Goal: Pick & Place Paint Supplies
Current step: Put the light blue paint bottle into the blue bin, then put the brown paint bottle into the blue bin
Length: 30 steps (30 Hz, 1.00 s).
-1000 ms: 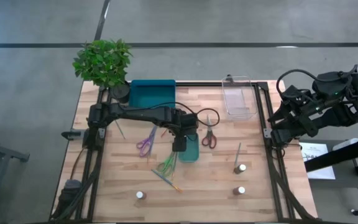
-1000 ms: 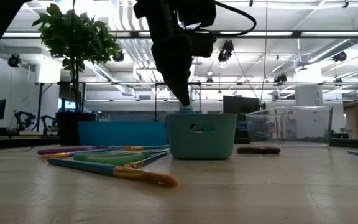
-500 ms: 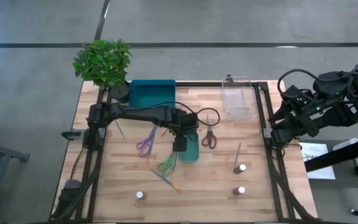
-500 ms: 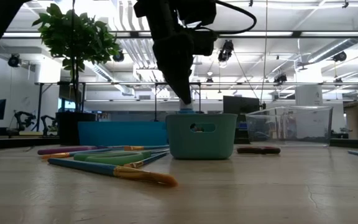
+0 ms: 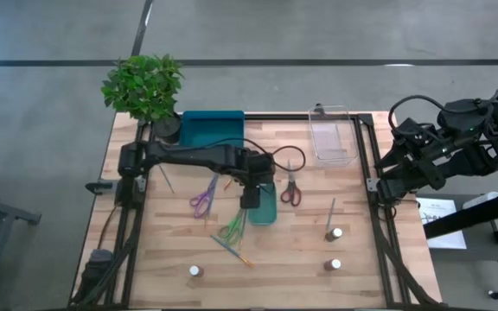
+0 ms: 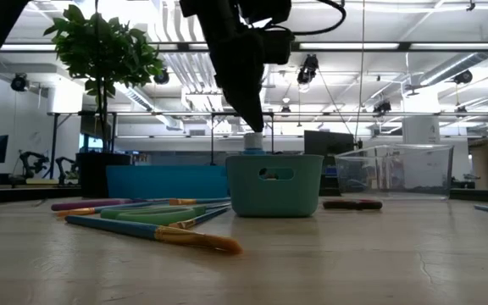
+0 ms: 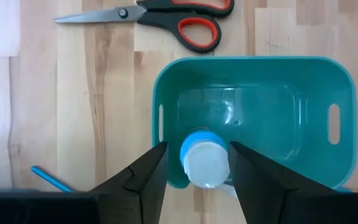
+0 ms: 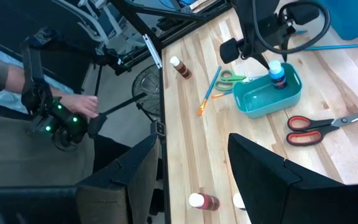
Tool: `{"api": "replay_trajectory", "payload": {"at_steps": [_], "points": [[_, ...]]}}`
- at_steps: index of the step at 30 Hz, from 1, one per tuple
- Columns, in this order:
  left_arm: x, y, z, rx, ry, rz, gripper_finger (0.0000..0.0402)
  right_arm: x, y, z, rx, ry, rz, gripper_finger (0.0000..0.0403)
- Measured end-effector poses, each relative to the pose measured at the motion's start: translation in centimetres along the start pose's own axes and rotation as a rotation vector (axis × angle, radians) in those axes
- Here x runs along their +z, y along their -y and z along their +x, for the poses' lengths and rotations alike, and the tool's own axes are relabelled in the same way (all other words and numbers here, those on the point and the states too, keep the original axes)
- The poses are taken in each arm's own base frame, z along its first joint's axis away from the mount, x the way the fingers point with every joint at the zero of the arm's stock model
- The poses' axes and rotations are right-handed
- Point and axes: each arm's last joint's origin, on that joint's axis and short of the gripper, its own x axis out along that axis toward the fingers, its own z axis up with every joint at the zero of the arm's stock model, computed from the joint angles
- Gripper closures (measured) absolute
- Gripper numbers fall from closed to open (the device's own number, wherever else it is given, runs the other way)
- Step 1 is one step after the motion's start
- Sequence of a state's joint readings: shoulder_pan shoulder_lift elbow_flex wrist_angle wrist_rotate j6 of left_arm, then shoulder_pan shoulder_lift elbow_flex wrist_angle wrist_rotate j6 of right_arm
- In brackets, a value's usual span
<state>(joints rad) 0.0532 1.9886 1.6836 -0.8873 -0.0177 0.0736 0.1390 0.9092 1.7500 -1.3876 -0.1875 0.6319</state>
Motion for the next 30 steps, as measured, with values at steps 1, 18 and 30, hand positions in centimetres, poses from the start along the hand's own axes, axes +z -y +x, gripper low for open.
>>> {"api": "replay_trajectory", "payload": {"at_steps": [1, 18, 30], "points": [[0.0, 0.0, -0.4, 0.000, 0.007, 0.000, 0.0226, 0.0, 0.0, 0.0, 0.000, 0.000, 0.000, 0.0211], [-5.3, 4.0, -17.2, -0.441, 0.203, 0.118, 0.0226, 0.1, -0.1, 0.1, 0.002, 0.010, -0.003, 0.0211], [-9.2, 16.3, -20.1, -0.636, 0.051, 0.199, 0.0145, 0.3, -0.1, 0.2, 0.001, 0.012, 0.009, 0.0211]]}}
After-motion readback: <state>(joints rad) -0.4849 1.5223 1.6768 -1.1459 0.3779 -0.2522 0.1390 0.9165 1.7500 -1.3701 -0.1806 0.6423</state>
